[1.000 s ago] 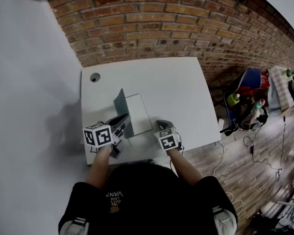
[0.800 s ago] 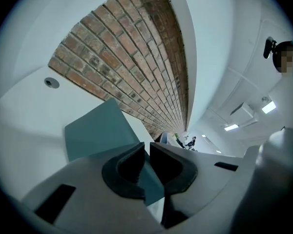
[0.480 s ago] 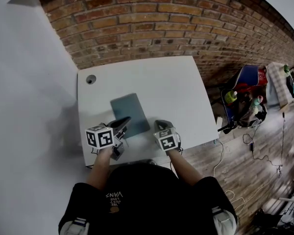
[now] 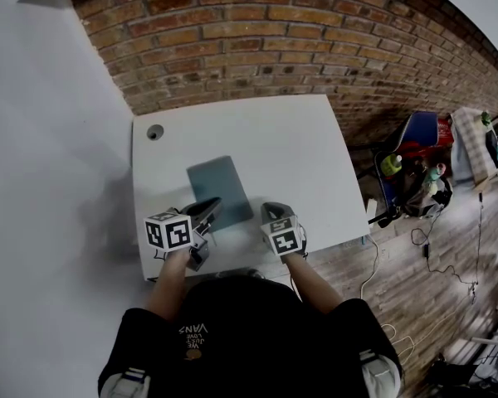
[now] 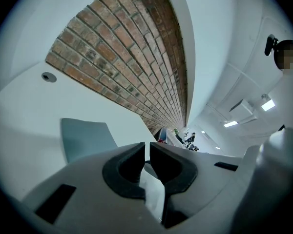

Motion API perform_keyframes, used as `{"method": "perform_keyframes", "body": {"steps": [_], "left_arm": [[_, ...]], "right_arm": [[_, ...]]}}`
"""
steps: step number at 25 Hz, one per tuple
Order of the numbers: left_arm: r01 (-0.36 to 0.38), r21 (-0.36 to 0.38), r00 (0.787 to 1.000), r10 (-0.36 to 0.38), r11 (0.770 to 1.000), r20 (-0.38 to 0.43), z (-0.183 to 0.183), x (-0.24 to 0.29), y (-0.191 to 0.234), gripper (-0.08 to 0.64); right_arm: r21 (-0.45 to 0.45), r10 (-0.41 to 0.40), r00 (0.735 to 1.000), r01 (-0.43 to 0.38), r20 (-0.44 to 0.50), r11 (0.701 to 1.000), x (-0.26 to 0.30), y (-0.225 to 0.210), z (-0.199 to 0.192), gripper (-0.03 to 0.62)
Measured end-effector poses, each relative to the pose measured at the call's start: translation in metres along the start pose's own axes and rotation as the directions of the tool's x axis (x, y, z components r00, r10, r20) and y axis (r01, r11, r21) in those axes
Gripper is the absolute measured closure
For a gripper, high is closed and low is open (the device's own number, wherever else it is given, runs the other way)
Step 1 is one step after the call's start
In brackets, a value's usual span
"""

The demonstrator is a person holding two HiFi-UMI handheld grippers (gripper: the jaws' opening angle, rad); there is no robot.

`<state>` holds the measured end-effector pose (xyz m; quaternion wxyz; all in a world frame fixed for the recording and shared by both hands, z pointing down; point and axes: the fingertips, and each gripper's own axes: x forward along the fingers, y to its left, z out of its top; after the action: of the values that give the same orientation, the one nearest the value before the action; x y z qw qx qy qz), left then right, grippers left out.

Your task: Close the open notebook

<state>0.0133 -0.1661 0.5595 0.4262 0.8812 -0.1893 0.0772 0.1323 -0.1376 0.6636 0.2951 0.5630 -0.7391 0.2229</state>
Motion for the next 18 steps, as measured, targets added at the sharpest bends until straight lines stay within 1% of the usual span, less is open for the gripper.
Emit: {"method": "perform_keyframes", "body": {"steps": [6, 13, 18], "left_arm": [[-0.057, 0.038, 0.998, 0.056, 0.998, 0.043, 0.007, -0.009, 0.001, 0.526], [-0.125, 0.095, 0.988, 0.116, 0.988, 0.098, 0.012, -0.024, 0.0, 0.526], [-0.174, 0.139, 0.971, 0.147, 0.975, 0.186, 0.021, -0.039, -0.002, 0.528]], "right_arm": [[-0.008, 0.003, 0.999, -0.003, 0.036, 1.0, -0.008, 0.0, 0.014, 0.594], [-0.016, 0.007, 0.995, -0.005, 0.101, 1.0, -0.023, 0.002, 0.035, 0.594], [-0.024, 0.022, 0.983, -0.018, 0.182, 1.0, -0.037, 0.008, 0.061, 0.595]]}}
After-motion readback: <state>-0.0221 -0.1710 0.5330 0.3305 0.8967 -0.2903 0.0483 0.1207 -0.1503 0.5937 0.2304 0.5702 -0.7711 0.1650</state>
